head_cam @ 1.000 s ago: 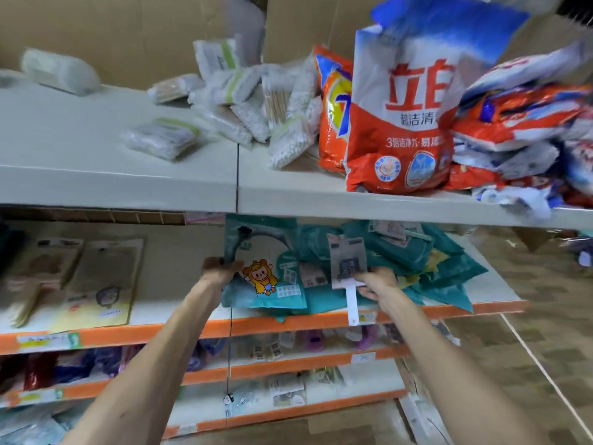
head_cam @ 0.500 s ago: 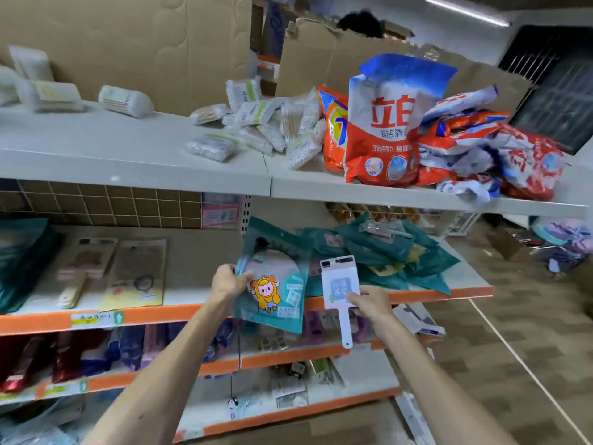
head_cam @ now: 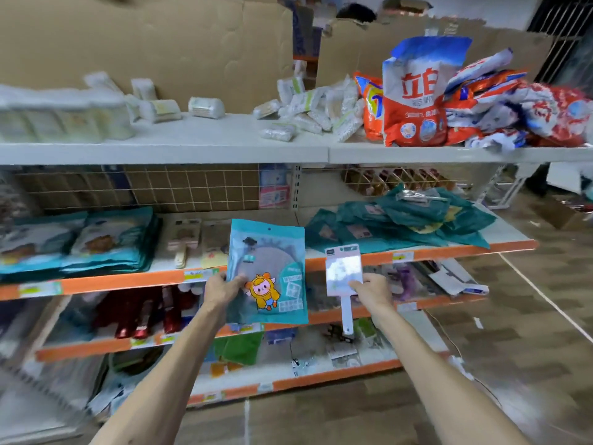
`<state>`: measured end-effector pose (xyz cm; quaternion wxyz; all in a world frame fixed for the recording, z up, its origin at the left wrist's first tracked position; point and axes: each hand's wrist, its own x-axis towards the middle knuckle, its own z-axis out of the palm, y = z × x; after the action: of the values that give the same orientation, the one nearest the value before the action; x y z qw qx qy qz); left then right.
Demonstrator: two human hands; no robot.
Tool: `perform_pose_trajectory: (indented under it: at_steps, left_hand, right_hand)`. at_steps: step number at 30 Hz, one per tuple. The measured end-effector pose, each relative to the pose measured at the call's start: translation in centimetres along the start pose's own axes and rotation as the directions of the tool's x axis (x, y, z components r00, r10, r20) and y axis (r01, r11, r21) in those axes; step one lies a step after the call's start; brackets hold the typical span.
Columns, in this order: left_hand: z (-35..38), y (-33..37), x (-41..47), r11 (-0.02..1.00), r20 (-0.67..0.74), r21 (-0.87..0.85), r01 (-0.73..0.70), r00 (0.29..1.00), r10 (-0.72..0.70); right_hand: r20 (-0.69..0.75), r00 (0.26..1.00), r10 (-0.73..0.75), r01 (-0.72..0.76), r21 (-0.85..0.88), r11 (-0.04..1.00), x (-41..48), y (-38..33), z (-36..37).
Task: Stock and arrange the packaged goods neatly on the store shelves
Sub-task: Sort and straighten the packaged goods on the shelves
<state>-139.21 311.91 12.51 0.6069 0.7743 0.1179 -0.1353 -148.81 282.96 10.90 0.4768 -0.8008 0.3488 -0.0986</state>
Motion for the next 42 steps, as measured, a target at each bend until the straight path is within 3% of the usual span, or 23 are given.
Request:
perform_pose_trajectory:
  at_steps: [8, 16, 20, 25, 31, 36, 39, 42]
  left_hand:
    - [-11.5, -0.5, 0.1, 0.994, -0.146, -0.105, -0.011, 0.989, -0.005]
    - [-25.6, -2.7, 6.6, 0.991, -0.233, -0.117, 0.065, 0.968, -0.091]
    - [-30.3, -2.8, 11.2, 0.989, -0.23, -0.114, 0.096, 0.966, -0.121]
    - [-32.0, -2.4, 15.8, 0.989, -0.208, -0.088, 0.117, 0.969, -0.133]
    - [-31.8, -1.8, 20.2, 0.986, -0.174, -0.1, 0.133, 0.973, -0.149]
    - [-32.5, -1.5, 22.9, 0.985, -0.197, -0.112, 0.132, 0.969, -0.152]
    - [-33.0, -0.8, 24.2, 0.981, -0.237, -0.121, 0.149, 0.956, -0.175]
    - [-32.9, 0.2, 24.9, 0.985, -0.282, -0.103, 0.14, 0.945, -0.163]
  right_hand:
    - [0.103, 0.993, -0.06, 0.059, 0.011, 0.998, -2.5, -5.8, 10.2]
    - [0.194, 0.98, 0.04, -0.061, 0.105, 0.993, -2.1, -12.5, 25.3]
    - [0.228, 0.973, 0.018, -0.048, 0.127, 0.991, -2.7, -15.7, 32.1]
    - [0.236, 0.972, 0.016, -0.045, 0.117, 0.992, -2.9, -17.5, 35.9]
    - [0.122, 0.99, 0.068, -0.081, 0.103, 0.991, -0.5, -18.7, 36.5]
    - [0.153, 0.977, 0.148, -0.161, 0.077, 0.984, 4.6, -19.4, 39.4]
    - [0.247, 0.961, 0.125, -0.123, -0.021, 0.992, 6.3, -20.9, 41.3]
    - [0.199, 0.979, 0.039, -0.023, -0.085, 0.996, 8.2, -21.8, 43.6]
